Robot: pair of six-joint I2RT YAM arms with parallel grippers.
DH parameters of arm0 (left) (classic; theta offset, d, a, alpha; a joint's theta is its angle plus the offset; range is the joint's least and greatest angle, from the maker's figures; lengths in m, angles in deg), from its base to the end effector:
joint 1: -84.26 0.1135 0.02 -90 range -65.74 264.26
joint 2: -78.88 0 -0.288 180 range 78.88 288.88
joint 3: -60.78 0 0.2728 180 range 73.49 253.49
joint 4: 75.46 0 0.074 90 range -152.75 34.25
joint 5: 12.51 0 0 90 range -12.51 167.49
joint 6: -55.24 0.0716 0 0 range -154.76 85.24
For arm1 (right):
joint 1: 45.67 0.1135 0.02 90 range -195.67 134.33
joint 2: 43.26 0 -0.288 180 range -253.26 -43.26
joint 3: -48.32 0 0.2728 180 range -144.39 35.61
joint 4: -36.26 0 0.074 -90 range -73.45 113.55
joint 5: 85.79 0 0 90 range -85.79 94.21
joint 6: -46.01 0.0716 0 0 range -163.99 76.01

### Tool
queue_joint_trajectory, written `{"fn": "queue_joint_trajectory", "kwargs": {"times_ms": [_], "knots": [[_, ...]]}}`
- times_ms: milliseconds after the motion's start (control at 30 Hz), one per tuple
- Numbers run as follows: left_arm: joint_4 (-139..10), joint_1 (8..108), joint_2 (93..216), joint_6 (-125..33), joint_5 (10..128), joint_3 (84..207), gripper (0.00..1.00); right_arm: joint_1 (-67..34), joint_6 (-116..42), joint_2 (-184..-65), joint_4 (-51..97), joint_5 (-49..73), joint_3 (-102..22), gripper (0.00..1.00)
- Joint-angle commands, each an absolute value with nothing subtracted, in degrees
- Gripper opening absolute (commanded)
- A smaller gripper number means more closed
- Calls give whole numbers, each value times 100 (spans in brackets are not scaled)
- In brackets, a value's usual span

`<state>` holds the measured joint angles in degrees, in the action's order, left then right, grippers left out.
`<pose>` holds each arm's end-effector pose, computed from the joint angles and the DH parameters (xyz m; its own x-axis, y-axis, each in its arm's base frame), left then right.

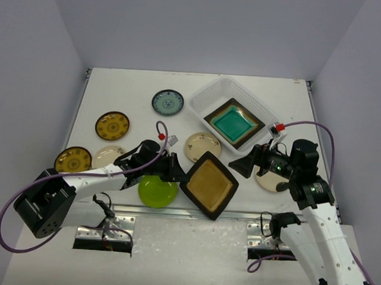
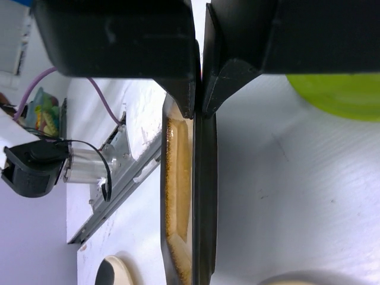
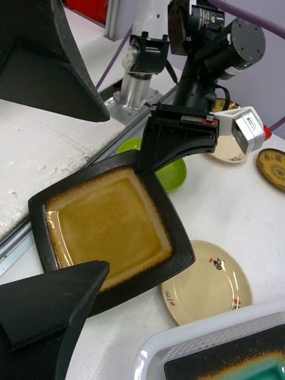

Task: Place the plates into the plastic bin on the countertop

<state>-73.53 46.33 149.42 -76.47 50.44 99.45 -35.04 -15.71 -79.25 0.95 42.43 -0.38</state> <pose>0.1931 -0.1918 0.1644 -0.8901 -0.0576 -0.4520 0.3393 0.5785 -0.7418 0.1622 0.0755 0.2927 -0.6672 0.2535 -0.7004 -0.4430 0.6208 0.6468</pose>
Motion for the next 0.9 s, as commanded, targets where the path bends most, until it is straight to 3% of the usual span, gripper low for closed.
{"fn": "queue_joint_trajectory", "kwargs": {"times_ms": [0, 200, 600, 767, 867], "knots": [[-8106, 4962, 14514, -8117, 4458, 9922, 0, -3521, -1579, -7877, 202, 4096, -219, 99], [-8576, 5300, 13989, -8591, 3901, 9685, 0, -3530, -1577, -7932, 192, 4066, -264, 99], [-6702, 5675, 12636, -8214, 4379, 10656, 0, -3530, -1332, -7958, 51, 3357, -520, 99], [-5938, 5942, 12867, -7897, 4648, 11443, 0, -3523, -1014, -7913, -134, 2665, -940, 99], [-6197, 6356, 13375, -7934, 4257, 11856, 0, -3530, -857, -7742, -144, 2261, -1210, 99]]}}
